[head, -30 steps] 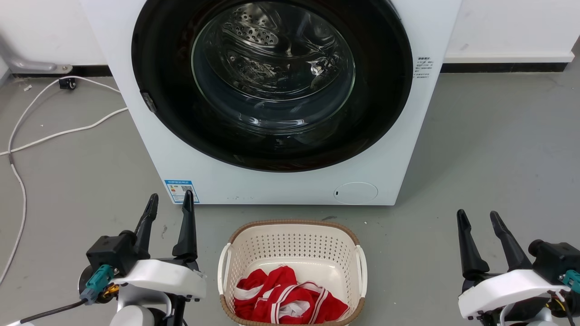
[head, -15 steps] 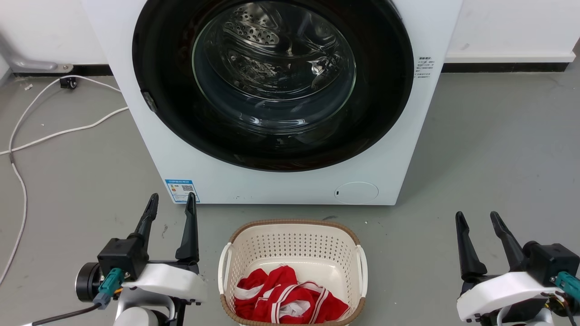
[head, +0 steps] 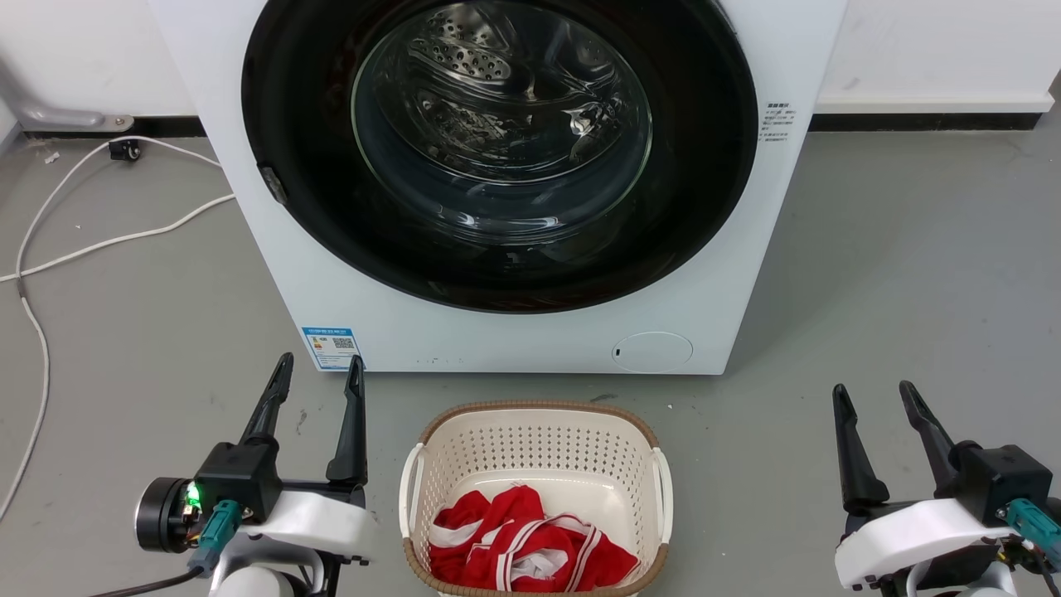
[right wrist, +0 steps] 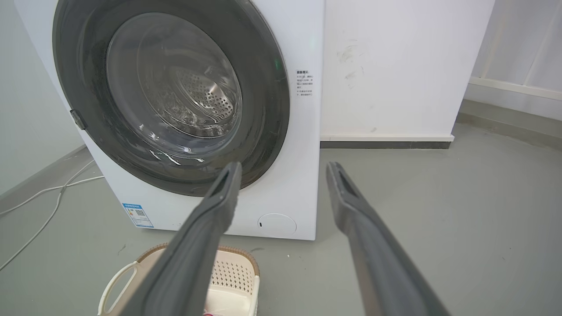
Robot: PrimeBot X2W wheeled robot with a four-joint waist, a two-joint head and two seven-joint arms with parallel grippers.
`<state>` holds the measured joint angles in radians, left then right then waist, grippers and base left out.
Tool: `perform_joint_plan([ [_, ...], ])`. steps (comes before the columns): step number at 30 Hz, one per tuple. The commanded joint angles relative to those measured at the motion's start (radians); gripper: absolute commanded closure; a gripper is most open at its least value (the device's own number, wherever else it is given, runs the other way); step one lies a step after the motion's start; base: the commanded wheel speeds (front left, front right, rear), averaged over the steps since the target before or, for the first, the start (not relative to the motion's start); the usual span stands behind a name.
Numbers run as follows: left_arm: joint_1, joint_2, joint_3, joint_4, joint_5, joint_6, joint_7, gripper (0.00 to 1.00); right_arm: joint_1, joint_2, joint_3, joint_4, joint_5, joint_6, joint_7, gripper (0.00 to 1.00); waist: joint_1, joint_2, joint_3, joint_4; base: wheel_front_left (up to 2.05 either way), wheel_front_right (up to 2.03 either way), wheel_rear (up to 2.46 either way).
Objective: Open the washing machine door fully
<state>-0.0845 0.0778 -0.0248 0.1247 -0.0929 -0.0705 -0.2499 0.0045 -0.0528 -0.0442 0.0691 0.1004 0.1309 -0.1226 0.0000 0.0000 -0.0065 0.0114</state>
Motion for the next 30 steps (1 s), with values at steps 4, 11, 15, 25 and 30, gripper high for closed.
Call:
perform_joint_plan([
  [4, 0.020, -0.006, 0.007, -0.012, 0.037, 0.009, -0.012, 0.00, 0.006, 0.004, -0.002, -0.008, -0.035, 0.000, -0.010, 0.00, 0.0000, 0.0000, 0.000, 0.002, 0.00, 0.00, 0.00],
  [11, 0.036, -0.011, 0.019, -0.016, 0.040, 0.016, -0.016, 0.00, 0.004, 0.004, -0.006, -0.002, -0.041, 0.000, -0.013, 0.00, 0.0000, 0.0000, -0.001, 0.003, 0.00, 0.00, 0.00],
  [15, 0.042, -0.015, 0.021, -0.020, 0.037, 0.018, -0.016, 0.00, 0.003, 0.004, -0.006, 0.002, -0.034, 0.000, -0.014, 0.00, 0.0000, 0.0000, -0.002, 0.004, 0.00, 0.00, 0.00],
  [25, 0.045, -0.020, 0.027, -0.021, 0.032, 0.009, -0.016, 0.00, 0.001, 0.004, -0.007, 0.005, -0.031, 0.000, -0.015, 0.00, 0.0000, 0.0000, 0.001, 0.006, 0.00, 0.00, 0.00],
  [30, 0.046, -0.023, 0.029, -0.022, 0.032, 0.006, -0.016, 0.00, 0.000, 0.004, -0.007, 0.007, -0.028, 0.000, -0.016, 0.00, 0.0000, 0.0000, 0.003, 0.005, 0.00, 0.00, 0.00],
])
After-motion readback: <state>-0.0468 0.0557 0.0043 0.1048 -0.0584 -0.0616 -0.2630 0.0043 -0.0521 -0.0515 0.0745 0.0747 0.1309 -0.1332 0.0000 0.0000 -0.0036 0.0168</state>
